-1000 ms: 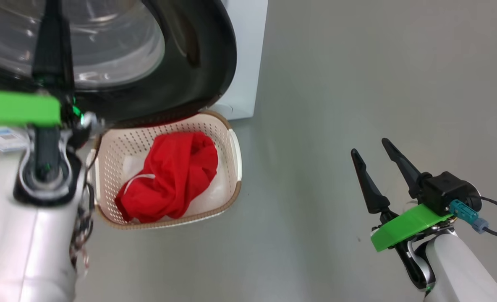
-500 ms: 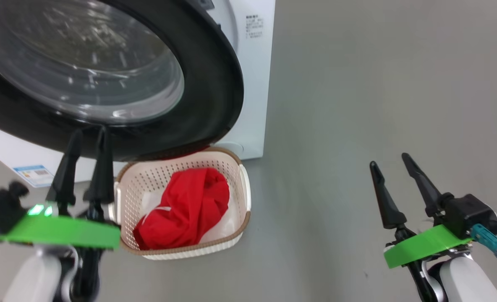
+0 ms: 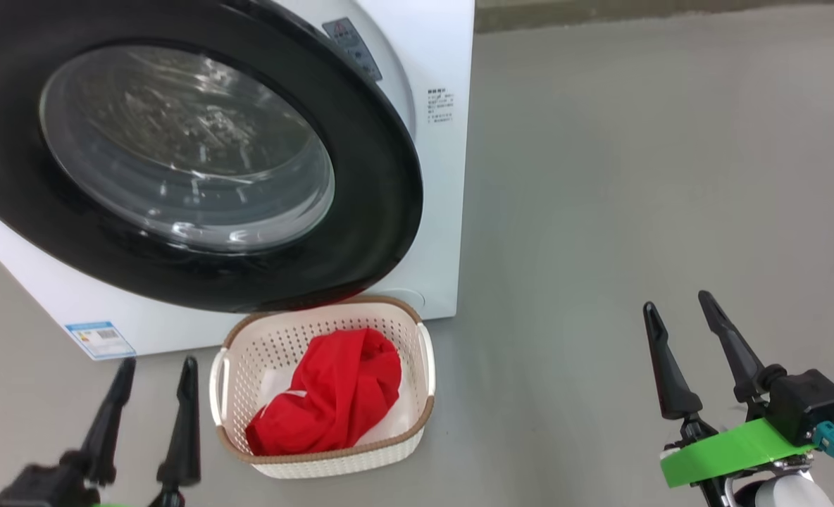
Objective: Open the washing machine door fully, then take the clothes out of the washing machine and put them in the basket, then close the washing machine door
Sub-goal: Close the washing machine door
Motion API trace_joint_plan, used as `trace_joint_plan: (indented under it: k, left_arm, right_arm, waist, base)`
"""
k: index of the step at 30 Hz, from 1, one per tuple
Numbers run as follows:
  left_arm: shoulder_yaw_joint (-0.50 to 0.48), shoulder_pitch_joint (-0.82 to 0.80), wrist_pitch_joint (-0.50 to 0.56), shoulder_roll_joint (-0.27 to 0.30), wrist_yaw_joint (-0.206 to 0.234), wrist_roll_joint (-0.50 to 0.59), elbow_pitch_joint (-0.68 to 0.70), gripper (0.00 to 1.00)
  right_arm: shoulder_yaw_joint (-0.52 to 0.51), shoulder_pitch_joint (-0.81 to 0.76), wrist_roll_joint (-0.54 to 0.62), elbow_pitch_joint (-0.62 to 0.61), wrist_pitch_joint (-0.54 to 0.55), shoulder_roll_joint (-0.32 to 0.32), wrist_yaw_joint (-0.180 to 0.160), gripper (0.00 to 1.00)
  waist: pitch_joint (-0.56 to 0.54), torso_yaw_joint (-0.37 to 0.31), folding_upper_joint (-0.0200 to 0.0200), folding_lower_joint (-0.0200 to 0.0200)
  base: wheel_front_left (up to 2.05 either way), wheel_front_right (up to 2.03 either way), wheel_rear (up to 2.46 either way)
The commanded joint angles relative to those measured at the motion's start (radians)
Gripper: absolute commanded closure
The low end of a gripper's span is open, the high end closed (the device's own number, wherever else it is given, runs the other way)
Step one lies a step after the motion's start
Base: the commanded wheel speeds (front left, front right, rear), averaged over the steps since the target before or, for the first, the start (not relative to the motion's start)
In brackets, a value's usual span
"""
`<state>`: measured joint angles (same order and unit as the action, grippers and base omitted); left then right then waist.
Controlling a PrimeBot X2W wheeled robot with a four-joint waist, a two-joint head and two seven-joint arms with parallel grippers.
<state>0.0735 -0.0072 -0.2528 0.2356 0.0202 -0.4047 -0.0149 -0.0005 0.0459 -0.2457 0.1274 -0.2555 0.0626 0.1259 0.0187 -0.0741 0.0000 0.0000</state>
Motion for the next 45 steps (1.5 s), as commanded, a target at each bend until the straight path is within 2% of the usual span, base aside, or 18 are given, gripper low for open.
trace_joint_plan:
  k: [1, 9, 16, 26, 27, 28, 29, 37, 45]
  left_arm:
    - [-0.053, -0.005, -0.009, 0.004, -0.009, 0.019, 0.033, 0.00]
    - [-0.118, 0.072, -0.009, -0.063, -0.020, 0.132, 0.043, 0.00]
    - [-0.139, 0.063, -0.009, -0.099, -0.041, 0.171, 0.032, 0.00]
    - [-0.172, 0.066, -0.009, -0.139, -0.047, 0.208, 0.020, 0.00]
    - [-0.173, 0.067, -0.009, -0.143, -0.047, 0.211, 0.018, 0.00]
    - [-0.172, 0.067, -0.009, -0.146, -0.047, 0.215, 0.017, 0.00]
    - [-0.170, 0.065, -0.009, -0.148, -0.048, 0.218, 0.017, 0.00]
    - [-0.134, 0.027, -0.009, -0.164, -0.064, 0.238, 0.039, 0.00]
    - [-0.097, -0.053, -0.009, -0.166, -0.076, 0.259, 0.064, 0.00]
  right_arm:
    - [0.019, 0.010, -0.002, -0.032, -0.006, 0.004, 0.005, 0.00]
    - [0.009, -0.021, 0.000, -0.050, -0.006, 0.008, 0.005, 0.00]
    - [0.016, -0.026, 0.004, -0.048, -0.006, 0.008, 0.005, 0.00]
    - [0.055, -0.009, -0.024, 0.010, -0.006, 0.019, 0.005, 0.02]
    - [0.060, -0.002, -0.025, 0.018, -0.006, 0.023, 0.005, 0.56]
    - [0.065, 0.005, -0.028, 0.029, -0.006, 0.025, 0.005, 0.84]
    - [0.071, 0.017, -0.035, 0.039, -0.006, 0.026, 0.005, 1.00]
    - [0.143, 0.226, -0.078, 0.176, -0.006, 0.054, 0.005, 1.00]
    - [0.325, 0.495, -0.157, 0.333, 0.003, 0.093, 0.005, 1.00]
  waist:
    - [-0.019, 0.004, 0.0000, 0.0000]
    - [-0.035, 0.018, 0.0000, 0.0000]
    - [-0.036, 0.029, 0.0000, 0.0000]
    - [-0.037, 0.036, 0.0000, 0.0000]
    - [-0.037, 0.038, 0.0000, 0.0000]
    - [-0.034, 0.043, 0.0000, 0.0000]
    - [-0.031, 0.049, 0.0000, 0.0000]
    - [0.010, 0.121, 0.0000, 0.0000]
    - [0.085, 0.212, 0.0000, 0.0000]
  base:
    - [0.00, 0.00, 0.00]
    - [0.00, 0.00, 0.00]
    - [0.00, 0.00, 0.00]
    - [0.00, 0.00, 0.00]
    - [0.00, 0.00, 0.00]
    - [0.00, 0.00, 0.00]
    - [0.00, 0.00, 0.00]
    - [0.00, 0.00, 0.00]
    - [0.00, 0.00, 0.00]
